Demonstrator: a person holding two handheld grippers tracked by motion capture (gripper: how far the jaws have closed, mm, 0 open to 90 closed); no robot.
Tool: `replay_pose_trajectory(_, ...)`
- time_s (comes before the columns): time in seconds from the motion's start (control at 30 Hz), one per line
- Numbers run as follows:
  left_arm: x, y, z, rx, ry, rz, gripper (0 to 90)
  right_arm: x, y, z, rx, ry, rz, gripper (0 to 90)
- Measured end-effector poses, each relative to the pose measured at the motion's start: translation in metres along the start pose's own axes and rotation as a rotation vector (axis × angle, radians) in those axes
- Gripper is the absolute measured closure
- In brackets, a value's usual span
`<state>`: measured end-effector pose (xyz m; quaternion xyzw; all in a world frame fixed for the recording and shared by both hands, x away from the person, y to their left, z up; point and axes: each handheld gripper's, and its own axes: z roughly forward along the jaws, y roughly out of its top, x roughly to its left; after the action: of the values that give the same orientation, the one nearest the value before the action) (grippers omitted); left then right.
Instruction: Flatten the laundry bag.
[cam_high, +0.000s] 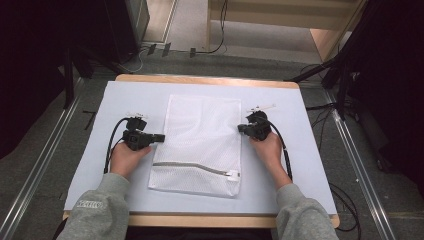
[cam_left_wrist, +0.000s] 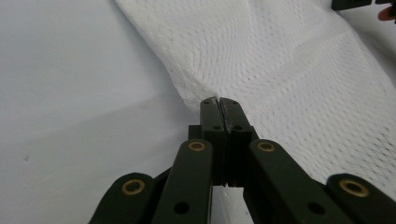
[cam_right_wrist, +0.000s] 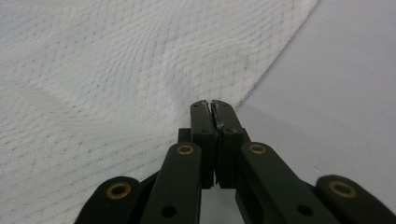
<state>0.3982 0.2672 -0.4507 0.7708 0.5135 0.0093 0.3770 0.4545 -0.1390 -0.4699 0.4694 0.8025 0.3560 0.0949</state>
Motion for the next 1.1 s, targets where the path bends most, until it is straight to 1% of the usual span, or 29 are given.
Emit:
replay_pose_trajectory(0.1, 0.004, 0.003, 0.002, -0.001, 0.014, 0.0, 90.0, -0.001, 0.002, 0.003, -0.011, -0.008, 0.003, 90.0)
replay_pose_trajectory(0.27, 0.006, 0.004, 0.004, 0.001, 0.018, 0.0, 90.0, -0.001, 0.003, 0.005, -0.023, -0.014, -0.003, 89.9)
replay_pose_trajectory(0.3, 0.007, 0.004, 0.005, 0.006, 0.014, -0.004, 90.0, -0.001, 0.003, 0.005, -0.023, -0.015, -0.001, 89.8)
replay_pose_trajectory(0.33, 0.007, 0.004, 0.005, 0.012, 0.016, -0.005, 90.0, 0.0, 0.003, 0.005, -0.023, -0.017, 0.012, 89.0)
replay_pose_trajectory(0.37, 0.007, 0.005, 0.005, 0.018, 0.009, -0.006, 89.7, 0.0, 0.003, 0.004, -0.027, -0.013, 0.019, 88.2)
replay_pose_trajectory(0.4, 0.007, 0.005, 0.004, 0.02, 0.008, -0.005, 88.7, 0.001, 0.003, 0.002, -0.034, -0.008, 0.026, 86.9)
replay_pose_trajectory(0.47, 0.005, 0.005, 0.0, 0.017, 0.014, 0.018, 83.8, 0.002, 0.003, -0.003, -0.048, 0.003, 0.032, 82.3)
replay_pose_trajectory(0.53, 0.003, 0.006, -0.004, 0.005, -0.004, 0.017, 77.0, 0.003, 0.003, -0.009, -0.066, 0.019, 0.035, 80.0)
replay_pose_trajectory(0.57, 0.003, 0.006, -0.004, 0.005, -0.004, 0.017, 74.2, 0.004, 0.002, -0.013, -0.069, 0.023, 0.031, 78.5)
replay_pose_trajectory(0.6, 0.002, 0.006, -0.006, 0.007, -0.014, 0.022, 74.2, 0.004, 0.002, -0.013, -0.069, 0.023, 0.031, 78.5)
replay_pose_trajectory(0.63, 0.0, 0.007, -0.008, 0.011, -0.01, 0.03, 71.2, 0.006, 0.001, -0.016, -0.07, 0.031, 0.024, 76.6)
replay_pose_trajectory(0.67, -0.004, 0.007, -0.01, 0.017, -0.017, 0.052, 67.3, 0.009, -0.003, -0.023, -0.088, 0.039, 0.003, 76.0)
replay_pose_trajectory(0.77, -0.012, 0.008, -0.013, 0.023, -0.033, 0.072, 62.1, 0.014, -0.009, -0.033, -0.091, 0.06, -0.014, 73.8)
replay_pose_trajectory(0.8, -0.012, 0.008, -0.013, 0.023, -0.033, 0.072, 61.1, 0.014, -0.009, -0.033, -0.091, 0.06, -0.014, 73.8)
replay_pose_trajectory(0.83, -0.015, 0.008, -0.014, 0.025, -0.037, 0.08, 61.1, 0.015, -0.011, -0.035, -0.092, 0.063, -0.023, 73.3)
replay_pose_trajectory(0.87, -0.02, 0.008, -0.017, 0.027, -0.046, 0.098, 58.8, 0.019, -0.015, -0.04, -0.097, 0.077, -0.025, 72.5)
replay_pose_trajectory(0.9, -0.022, 0.008, -0.018, 0.026, -0.052, 0.107, 58.2, 0.021, -0.017, -0.042, -0.097, 0.085, -0.023, 72.3)
replay_pose_trajectory(0.93, -0.022, 0.008, -0.018, 0.026, -0.052, 0.107, 57.6, 0.022, -0.02, -0.045, -0.096, 0.093, -0.029, 72.2)
replay_pose_trajectory(1.0, -0.026, 0.009, -0.02, 0.018, -0.06, 0.115, 57.0, 0.025, -0.023, -0.047, -0.094, 0.102, -0.028, 72.2)
replay_pose_trajectory(1.03, -0.03, 0.01, -0.021, 0.013, -0.067, 0.127, 56.3, 0.03, -0.031, -0.051, -0.095, 0.116, -0.043, 72.3)
replay_pose_trajectory(1.07, -0.03, 0.01, -0.021, 0.013, -0.067, 0.127, 55.7, 0.033, -0.034, -0.052, -0.089, 0.12, -0.052, 72.2)
replay_pose_trajectory(1.1, -0.033, 0.011, -0.022, 0.006, -0.079, 0.131, 55.0, 0.035, -0.037, -0.054, -0.082, 0.124, -0.059, 72.2)
